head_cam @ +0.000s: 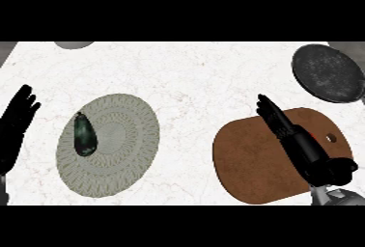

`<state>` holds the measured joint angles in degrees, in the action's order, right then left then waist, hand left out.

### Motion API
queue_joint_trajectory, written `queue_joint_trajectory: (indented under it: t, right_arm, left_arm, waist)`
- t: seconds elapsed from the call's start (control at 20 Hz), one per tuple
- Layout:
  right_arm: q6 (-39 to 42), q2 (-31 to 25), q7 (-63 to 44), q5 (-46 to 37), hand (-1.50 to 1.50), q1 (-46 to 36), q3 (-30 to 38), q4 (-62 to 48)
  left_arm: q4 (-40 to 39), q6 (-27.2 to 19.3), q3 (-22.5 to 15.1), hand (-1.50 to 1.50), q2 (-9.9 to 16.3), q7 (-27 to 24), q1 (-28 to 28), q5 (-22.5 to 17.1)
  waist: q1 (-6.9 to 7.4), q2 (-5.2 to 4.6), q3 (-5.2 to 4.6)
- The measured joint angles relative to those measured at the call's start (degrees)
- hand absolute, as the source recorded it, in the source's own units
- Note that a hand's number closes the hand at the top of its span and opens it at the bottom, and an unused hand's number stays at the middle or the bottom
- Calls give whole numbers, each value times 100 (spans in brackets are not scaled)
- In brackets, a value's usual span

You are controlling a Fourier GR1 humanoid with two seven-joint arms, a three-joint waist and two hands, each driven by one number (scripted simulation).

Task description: Pick the tomato from the cutting board and place it in the pan

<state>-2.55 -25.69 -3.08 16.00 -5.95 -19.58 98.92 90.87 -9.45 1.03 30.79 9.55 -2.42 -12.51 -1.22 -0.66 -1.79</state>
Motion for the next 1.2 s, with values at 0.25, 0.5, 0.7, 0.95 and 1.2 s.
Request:
queue_joint_trajectory:
  t: [0.25,0.5,0.7,0.95,1.2]
  right_arm:
    - [1546,-544,648,647,150,-142,253,-632]
    - [2609,-1300,1996,547,-150,-193,936,-1502]
    - [2654,-1815,3364,85,-150,-50,1715,-2157]
    - [2959,-2788,4415,-378,-150,-131,2348,-3105]
    - [2987,-3806,4529,-1044,-150,-436,2293,-3333]
  left_arm:
    - [-50,-118,-151,0,-364,-203,-380,70]
    - [-83,-183,-268,0,-715,-393,-546,24]
    - [-162,-240,-338,0,-878,-457,-608,59]
    - [-247,-279,-432,0,-1024,-442,-806,133]
    - [-494,-239,-492,0,-1117,-544,-956,220]
  waist:
    - [103,-10,142]
    - [64,-9,195]
    - [-6,15,207]
    - [74,22,202]
    - [163,18,191]
